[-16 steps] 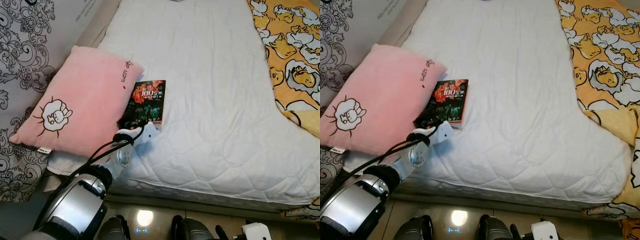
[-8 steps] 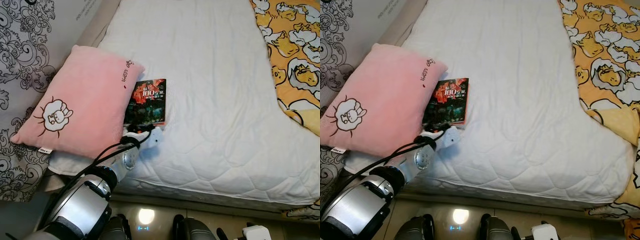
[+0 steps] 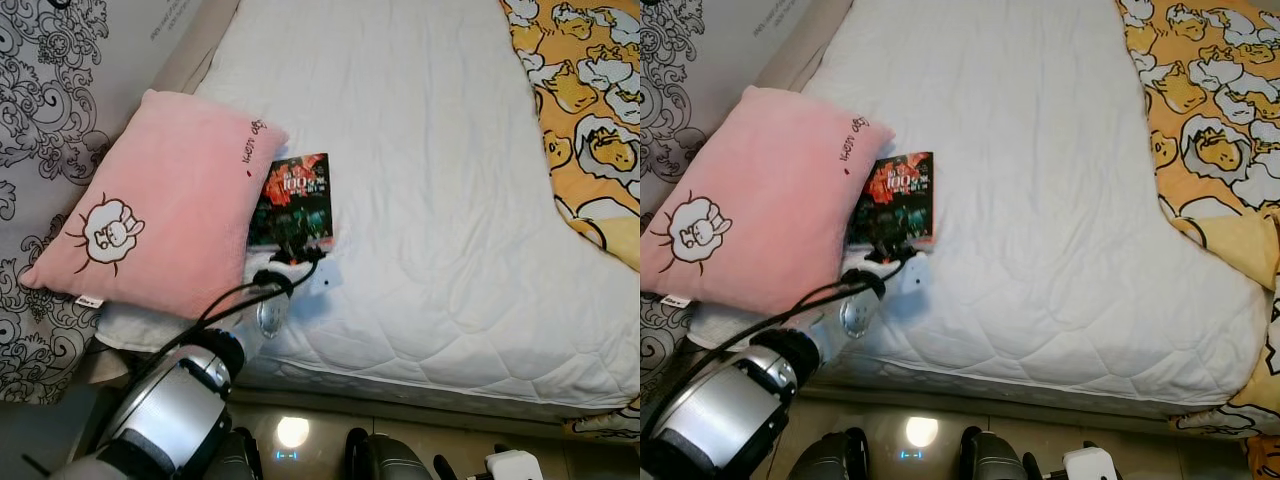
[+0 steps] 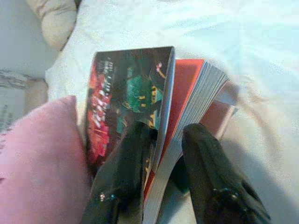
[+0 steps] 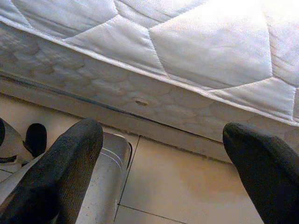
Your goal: Clean up the room
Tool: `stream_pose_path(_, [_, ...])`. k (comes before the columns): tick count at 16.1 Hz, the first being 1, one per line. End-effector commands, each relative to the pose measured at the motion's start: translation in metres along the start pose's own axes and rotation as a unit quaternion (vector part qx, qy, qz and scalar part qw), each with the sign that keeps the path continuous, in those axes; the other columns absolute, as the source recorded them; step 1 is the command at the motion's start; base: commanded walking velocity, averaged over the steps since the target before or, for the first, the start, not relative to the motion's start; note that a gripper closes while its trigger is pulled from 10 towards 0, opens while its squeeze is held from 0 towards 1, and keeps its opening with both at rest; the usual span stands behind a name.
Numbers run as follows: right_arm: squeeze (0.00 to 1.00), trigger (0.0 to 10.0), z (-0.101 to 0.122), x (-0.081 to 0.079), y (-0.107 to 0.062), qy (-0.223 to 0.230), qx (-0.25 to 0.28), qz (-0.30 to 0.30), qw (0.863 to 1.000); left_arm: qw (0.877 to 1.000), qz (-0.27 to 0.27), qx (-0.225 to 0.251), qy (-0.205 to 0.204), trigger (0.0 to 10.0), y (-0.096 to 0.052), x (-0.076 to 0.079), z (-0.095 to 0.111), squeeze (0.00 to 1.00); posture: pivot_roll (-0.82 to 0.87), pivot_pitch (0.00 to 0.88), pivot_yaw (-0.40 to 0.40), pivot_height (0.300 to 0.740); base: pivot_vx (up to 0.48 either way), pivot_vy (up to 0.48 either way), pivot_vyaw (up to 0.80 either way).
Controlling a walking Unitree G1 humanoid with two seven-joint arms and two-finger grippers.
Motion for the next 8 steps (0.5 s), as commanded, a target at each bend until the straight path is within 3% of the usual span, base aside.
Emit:
stream_pose_path(1, [0.0,10.0,-0.0055,0.0035,-0.002,-0.001,-0.013,-0.009,1.0,1.0,0.002,-0.01,-0.004,0.0,0.0004,-0.0005,-0.0017,0.0,-0.15,0.214,-0.058,0.732,0.0,0.0,0.0])
stream_pose_path(5, [0.0,10.0,-0.0061,0.004,-0.0015,-0.002,-0.015,-0.01,1.0,1.0,-0.005,-0.009,-0.005,0.0,0.0002,0.0005,-0.0023,0.0,-0.15,0.214,-0.058,0.732,0.0,0.0,0.0])
stream_pose_path(7, [0.0,10.0,-0.0067,0.0052,-0.002,-0.002,-0.017,-0.011,1.0,0.999,-0.009,-0.022,-0.042,0.0,-0.0003,0.0012,-0.0056,0.0,-0.15,0.212,-0.059,0.732,0.0,0.0,0.0])
stream_pose_path(8, [0.0,10.0,-0.0066,0.0061,-0.0016,-0.003,-0.017,-0.012,1.0,0.978,-0.014,-0.047,-0.202,0.0,0.0005,0.0007,-0.0084,0.0,-0.15,0.209,-0.056,0.732,0.0,0.0,0.0])
Point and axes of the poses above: a point about 5 cm out from each wrist's last joint towards the gripper, its own y axis pointing out of the wrist towards the gripper, its own z axis along the axis of the wrist's last joint, x = y × z, the point moved 3 cm from there along y, pointing out of the wrist towards the gripper, and after that the axes turned 12 degrees about y, right-handed, at the moved point
